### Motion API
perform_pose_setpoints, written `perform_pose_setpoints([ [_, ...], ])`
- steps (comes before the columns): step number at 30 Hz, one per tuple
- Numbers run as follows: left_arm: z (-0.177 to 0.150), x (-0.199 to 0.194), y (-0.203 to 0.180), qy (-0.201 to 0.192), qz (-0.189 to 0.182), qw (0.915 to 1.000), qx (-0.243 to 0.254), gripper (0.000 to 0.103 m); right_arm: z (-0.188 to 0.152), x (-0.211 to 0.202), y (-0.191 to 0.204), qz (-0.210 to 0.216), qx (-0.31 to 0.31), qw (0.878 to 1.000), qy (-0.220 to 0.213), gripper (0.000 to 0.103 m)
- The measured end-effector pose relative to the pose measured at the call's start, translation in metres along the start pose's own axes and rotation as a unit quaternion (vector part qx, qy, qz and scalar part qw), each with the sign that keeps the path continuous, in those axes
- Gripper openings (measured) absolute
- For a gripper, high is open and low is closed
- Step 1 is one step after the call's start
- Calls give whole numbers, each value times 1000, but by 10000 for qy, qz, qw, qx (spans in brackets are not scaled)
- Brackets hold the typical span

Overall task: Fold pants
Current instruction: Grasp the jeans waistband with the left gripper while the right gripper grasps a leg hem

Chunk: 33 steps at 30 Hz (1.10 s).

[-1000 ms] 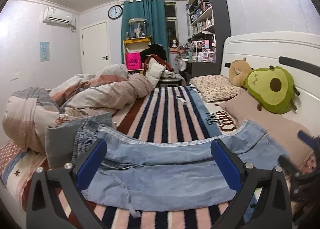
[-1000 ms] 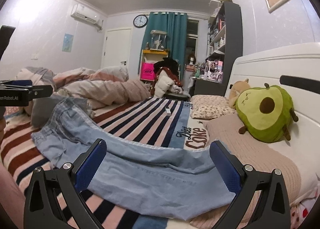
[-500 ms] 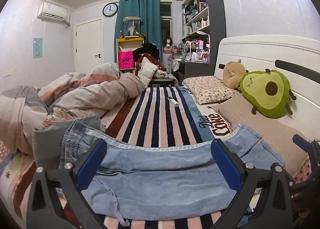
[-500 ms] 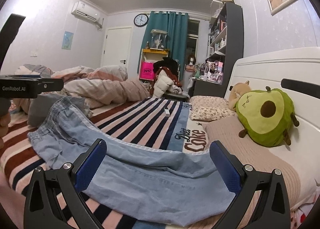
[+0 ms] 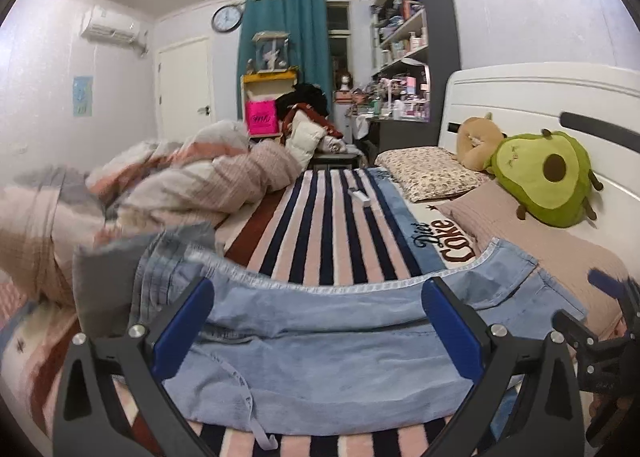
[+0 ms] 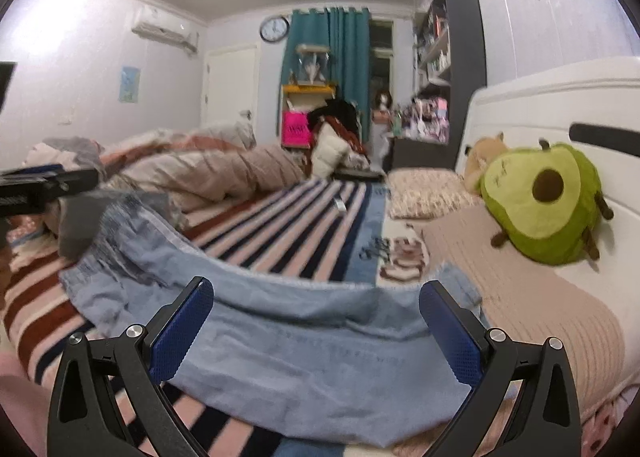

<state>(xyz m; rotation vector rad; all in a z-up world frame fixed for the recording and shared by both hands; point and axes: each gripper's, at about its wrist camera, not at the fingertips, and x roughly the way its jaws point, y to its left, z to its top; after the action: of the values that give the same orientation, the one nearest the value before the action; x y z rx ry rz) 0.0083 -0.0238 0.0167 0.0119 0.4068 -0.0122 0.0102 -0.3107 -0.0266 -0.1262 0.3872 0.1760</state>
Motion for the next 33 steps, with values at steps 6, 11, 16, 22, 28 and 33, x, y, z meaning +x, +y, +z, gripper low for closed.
perform_pose_setpoints([
  [6,-47,36,58,632,171,9968,-469,102,-50,30,-23,396,542,9942,840,102],
  [11,-88,64,101,1126,436,9888,-880,102,-81,48,-37,369,969,9872,1209,101],
  [16,-124,92,129,1517,484,9787,-1293,102,-106,52,-56,168,1477,9771,1524,101],
  [22,-158,113,154,1881,565,9663,-1662,99,-122,65,-76,-207,1908,9647,1804,87],
  [28,-168,129,172,1921,673,9624,-1800,95,-133,75,-81,-270,2260,9554,1884,87],
  [33,-168,129,187,1895,1009,9563,-1984,95,-131,81,-82,-441,2246,9557,1852,86],
])
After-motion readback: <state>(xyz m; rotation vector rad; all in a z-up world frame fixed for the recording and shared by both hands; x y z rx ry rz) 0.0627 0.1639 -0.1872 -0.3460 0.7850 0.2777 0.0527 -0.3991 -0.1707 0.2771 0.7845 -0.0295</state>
